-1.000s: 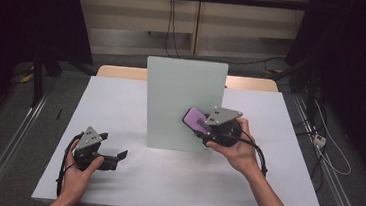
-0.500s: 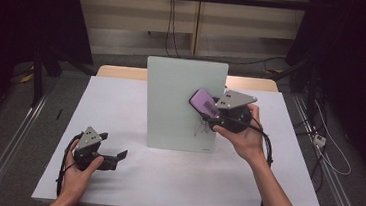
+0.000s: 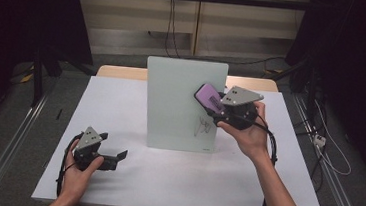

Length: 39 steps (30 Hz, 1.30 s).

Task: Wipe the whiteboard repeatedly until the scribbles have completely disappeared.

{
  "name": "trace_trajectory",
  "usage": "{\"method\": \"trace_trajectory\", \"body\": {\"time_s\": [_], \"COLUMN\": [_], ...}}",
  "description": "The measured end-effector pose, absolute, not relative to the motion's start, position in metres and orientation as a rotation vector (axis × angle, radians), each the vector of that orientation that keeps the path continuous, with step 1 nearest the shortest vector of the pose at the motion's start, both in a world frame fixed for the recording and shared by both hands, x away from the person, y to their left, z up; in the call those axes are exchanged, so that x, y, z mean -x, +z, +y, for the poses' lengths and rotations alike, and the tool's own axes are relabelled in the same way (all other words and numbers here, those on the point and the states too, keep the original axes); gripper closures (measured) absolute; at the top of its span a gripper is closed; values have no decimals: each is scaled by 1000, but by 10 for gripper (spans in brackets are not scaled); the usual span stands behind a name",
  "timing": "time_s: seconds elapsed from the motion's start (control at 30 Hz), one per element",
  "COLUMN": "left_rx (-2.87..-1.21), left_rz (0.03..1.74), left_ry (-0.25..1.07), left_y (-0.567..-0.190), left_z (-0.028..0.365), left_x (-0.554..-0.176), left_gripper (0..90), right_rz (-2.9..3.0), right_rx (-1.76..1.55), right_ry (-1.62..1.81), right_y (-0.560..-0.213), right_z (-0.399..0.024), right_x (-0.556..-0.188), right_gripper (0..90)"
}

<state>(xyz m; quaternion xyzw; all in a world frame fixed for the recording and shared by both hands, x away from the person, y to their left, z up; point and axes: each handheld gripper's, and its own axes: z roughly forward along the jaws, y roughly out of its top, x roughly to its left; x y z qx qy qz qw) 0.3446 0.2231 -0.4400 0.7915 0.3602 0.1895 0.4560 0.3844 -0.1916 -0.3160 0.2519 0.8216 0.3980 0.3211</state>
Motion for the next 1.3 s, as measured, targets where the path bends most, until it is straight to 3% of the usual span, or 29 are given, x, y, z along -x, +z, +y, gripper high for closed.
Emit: {"method": "trace_trajectory", "body": {"time_s": [1.3], "left_rx": [-1954], "left_rz": [895], "left_ry": [468], "left_y": [-441], "left_z": [222], "left_x": [-345], "left_gripper": [46], "right_rz": [2402], "right_rx": [-569], "right_ry": [922], "right_y": [-388], "right_z": [-164], "right_x": [-366], "right_gripper": [420]}}
